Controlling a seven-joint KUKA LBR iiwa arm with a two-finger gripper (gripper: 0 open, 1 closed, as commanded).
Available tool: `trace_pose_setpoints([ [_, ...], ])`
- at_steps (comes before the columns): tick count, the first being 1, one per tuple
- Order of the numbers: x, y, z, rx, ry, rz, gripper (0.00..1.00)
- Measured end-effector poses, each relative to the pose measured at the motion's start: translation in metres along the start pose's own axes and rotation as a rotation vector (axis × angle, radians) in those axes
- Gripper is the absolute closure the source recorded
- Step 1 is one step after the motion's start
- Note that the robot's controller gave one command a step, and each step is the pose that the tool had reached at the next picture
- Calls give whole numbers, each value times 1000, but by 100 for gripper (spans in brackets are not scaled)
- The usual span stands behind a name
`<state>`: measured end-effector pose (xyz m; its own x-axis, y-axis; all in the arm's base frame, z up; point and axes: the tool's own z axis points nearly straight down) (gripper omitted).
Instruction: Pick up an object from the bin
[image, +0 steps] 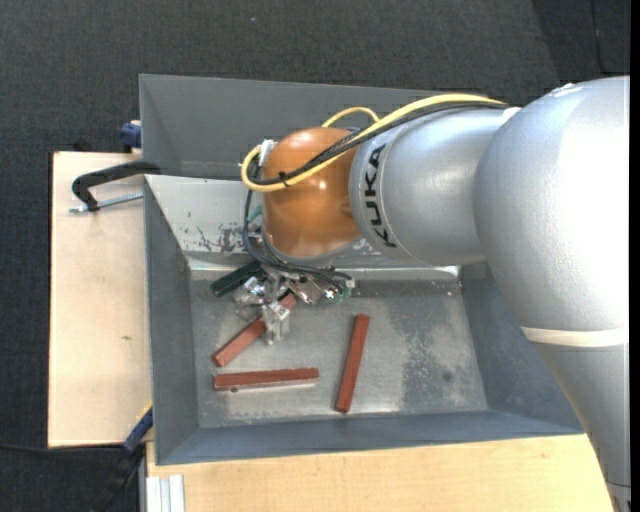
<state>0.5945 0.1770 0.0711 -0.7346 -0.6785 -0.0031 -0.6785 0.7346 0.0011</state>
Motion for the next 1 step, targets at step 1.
trace_pose_setpoints([
  [1,0,0,0,0,0,0,100],
])
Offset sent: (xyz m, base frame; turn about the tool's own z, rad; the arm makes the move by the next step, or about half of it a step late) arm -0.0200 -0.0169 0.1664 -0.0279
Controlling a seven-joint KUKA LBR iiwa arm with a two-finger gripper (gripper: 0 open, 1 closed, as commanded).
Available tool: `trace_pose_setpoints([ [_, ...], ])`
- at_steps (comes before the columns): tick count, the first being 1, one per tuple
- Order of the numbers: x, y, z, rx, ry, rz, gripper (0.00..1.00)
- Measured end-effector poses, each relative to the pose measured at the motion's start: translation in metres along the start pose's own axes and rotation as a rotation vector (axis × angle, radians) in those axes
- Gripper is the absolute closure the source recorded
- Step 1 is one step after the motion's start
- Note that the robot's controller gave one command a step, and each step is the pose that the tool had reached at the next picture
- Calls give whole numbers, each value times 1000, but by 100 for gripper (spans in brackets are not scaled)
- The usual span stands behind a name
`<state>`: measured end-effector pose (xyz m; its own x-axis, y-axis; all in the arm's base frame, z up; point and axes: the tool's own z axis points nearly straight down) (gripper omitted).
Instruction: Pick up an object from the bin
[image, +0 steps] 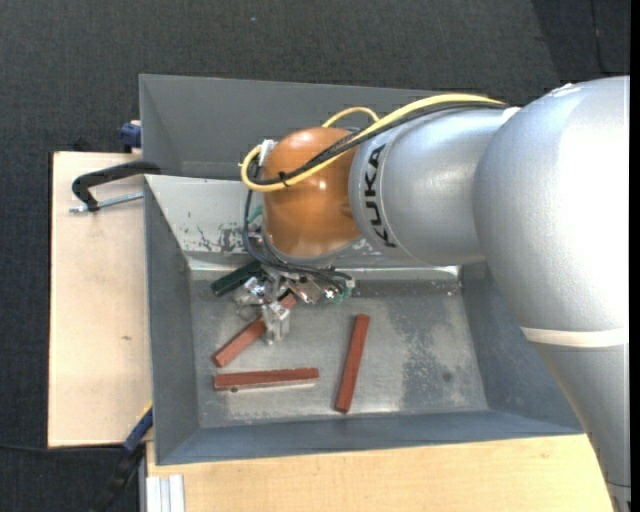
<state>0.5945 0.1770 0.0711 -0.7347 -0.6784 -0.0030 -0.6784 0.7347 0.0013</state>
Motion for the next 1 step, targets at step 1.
trace_pose_setpoints([
  [1,23,1,-170,4,-6,-26,100],
])
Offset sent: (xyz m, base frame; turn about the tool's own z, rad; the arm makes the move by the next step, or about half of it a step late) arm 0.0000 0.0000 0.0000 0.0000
